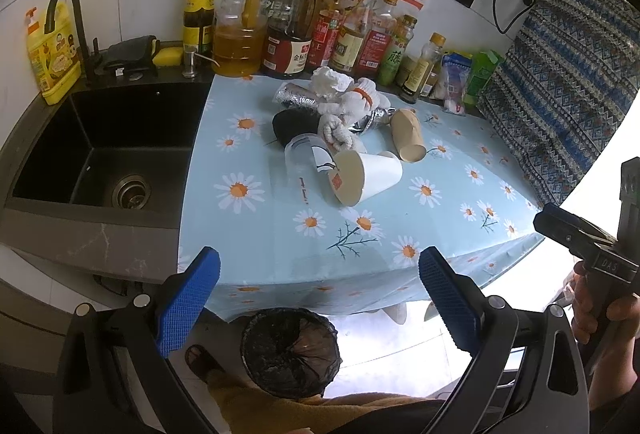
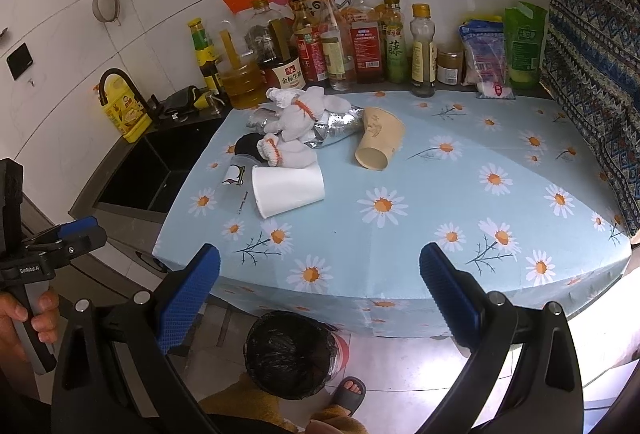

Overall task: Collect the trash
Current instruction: 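Move the left tool toward the clear plastic cup on the table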

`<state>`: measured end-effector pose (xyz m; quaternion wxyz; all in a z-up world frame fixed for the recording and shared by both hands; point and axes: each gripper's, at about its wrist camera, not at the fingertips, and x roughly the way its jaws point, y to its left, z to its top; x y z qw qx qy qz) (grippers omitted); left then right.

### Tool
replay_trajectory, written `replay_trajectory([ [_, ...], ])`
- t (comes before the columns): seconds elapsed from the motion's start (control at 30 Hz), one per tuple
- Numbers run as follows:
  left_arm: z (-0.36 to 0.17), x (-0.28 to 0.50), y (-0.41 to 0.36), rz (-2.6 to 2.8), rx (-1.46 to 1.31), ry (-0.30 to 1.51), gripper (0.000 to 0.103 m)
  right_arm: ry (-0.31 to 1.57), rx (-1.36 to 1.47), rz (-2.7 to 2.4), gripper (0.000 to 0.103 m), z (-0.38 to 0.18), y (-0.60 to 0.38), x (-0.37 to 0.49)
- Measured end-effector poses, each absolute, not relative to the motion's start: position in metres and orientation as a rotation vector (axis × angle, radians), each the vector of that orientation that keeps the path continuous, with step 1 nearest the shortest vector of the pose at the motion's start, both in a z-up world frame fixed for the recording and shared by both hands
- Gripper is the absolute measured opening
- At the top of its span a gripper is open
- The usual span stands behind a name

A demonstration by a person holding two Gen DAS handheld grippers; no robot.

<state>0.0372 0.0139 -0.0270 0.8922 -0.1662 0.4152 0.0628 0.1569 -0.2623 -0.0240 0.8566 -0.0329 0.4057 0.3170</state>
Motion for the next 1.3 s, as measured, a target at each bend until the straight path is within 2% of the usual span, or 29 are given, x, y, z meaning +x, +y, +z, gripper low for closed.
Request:
replay_trajectory([
  [0.1,-0.027,0.039,0.013,0.13,-0.346,0.86,0.097,0.807,-0.014,0.69,0.099,-0.021,-0.264,0.157],
  [0.53,-0.026,0.051,0.009,0.125,-0.343,0.871,0.097,0.895,-0.01,0.682,0.099,-0.028,-0.266,0.166],
  [0.97,-0.029,0.06,0.01,0.133,-0.339,0.882,0.097,0.831,-0.061,0.685,0.099,-0.03,-0.26,0.167],
  [1.3,-0.04,0.085,0.031,0.162,-0.387,0.917,0.096,0.867,-0.039,0.715,0.099,-0.042,-0.254,0.178],
])
